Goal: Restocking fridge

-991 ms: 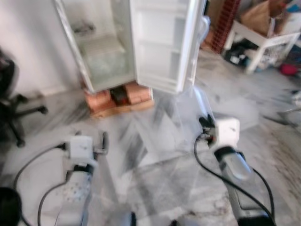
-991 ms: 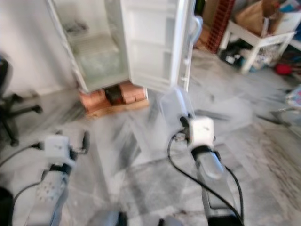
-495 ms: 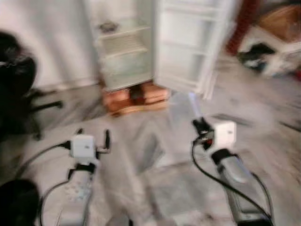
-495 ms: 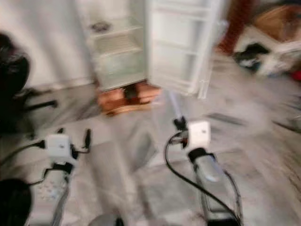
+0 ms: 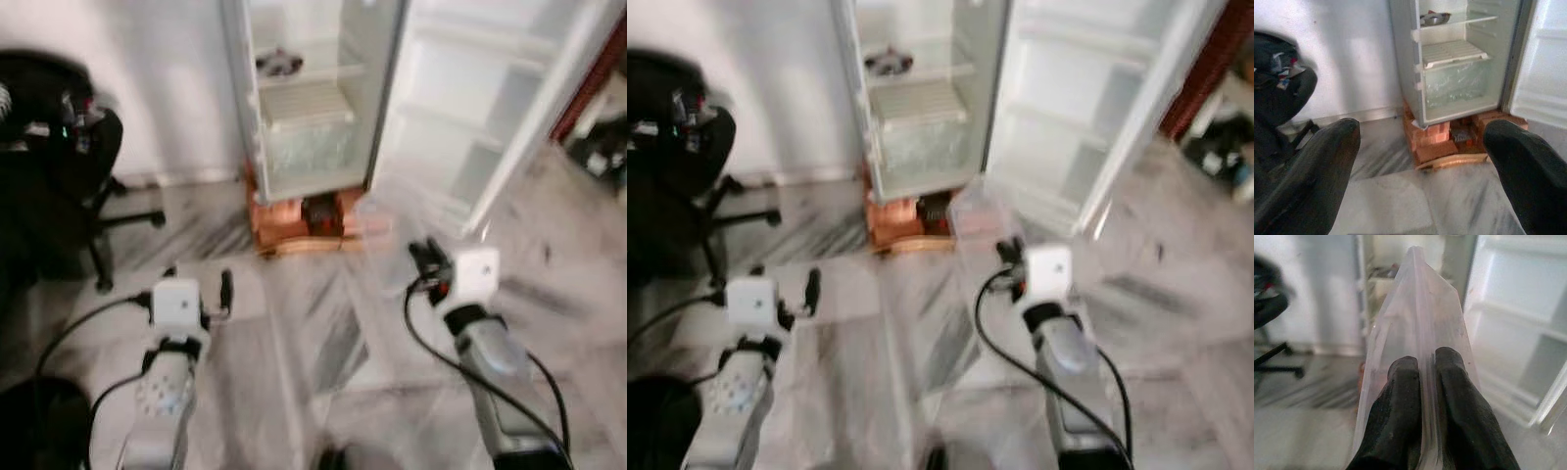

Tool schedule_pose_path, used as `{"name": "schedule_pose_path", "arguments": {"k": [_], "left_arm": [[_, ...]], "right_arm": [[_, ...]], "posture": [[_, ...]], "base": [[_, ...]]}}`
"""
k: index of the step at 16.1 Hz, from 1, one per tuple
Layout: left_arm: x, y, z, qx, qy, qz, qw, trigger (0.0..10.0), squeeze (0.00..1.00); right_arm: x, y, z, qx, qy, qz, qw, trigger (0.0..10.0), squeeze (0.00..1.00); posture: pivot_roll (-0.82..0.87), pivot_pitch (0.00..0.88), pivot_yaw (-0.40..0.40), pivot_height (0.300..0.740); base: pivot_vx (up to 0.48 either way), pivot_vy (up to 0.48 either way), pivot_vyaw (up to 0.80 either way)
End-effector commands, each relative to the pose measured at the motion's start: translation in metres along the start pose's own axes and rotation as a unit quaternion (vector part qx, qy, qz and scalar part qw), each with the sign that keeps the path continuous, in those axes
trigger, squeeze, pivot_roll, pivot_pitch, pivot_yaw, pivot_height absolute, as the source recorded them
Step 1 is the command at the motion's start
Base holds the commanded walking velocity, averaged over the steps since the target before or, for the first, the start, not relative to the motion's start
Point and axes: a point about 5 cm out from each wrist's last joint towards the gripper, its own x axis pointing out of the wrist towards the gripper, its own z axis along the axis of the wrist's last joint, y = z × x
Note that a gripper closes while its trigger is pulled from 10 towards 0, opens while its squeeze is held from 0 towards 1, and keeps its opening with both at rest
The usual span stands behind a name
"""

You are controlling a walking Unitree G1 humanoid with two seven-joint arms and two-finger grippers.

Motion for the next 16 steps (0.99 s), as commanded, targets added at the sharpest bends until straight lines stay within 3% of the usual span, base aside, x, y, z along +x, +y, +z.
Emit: {"name": "schedule_pose_path", "arguments": {"k": [1,16], "left_arm": [[0.0,0.0071,-0.0004,0.009,0.005,0.008,1.0,10.0,0.0],[0.001,0.0154,-0.0006,0.013,0.01,0.026,1.0,10.0,0.0]], "right_arm": [[0.0031,0.0049,0.0052,0.004,-0.014,0.006,1.0,10.0,0.0],[0.0083,0.0027,0.0037,-0.009,-0.008,0.012,1.0,10.0,0.0]], "posture": [[0.11,0.088,-0.029,0.74],[0.12,0.105,-0.028,0.74]], "base": [[0.48,0.0,0.0],[0.478,0.0,0.0]]}}
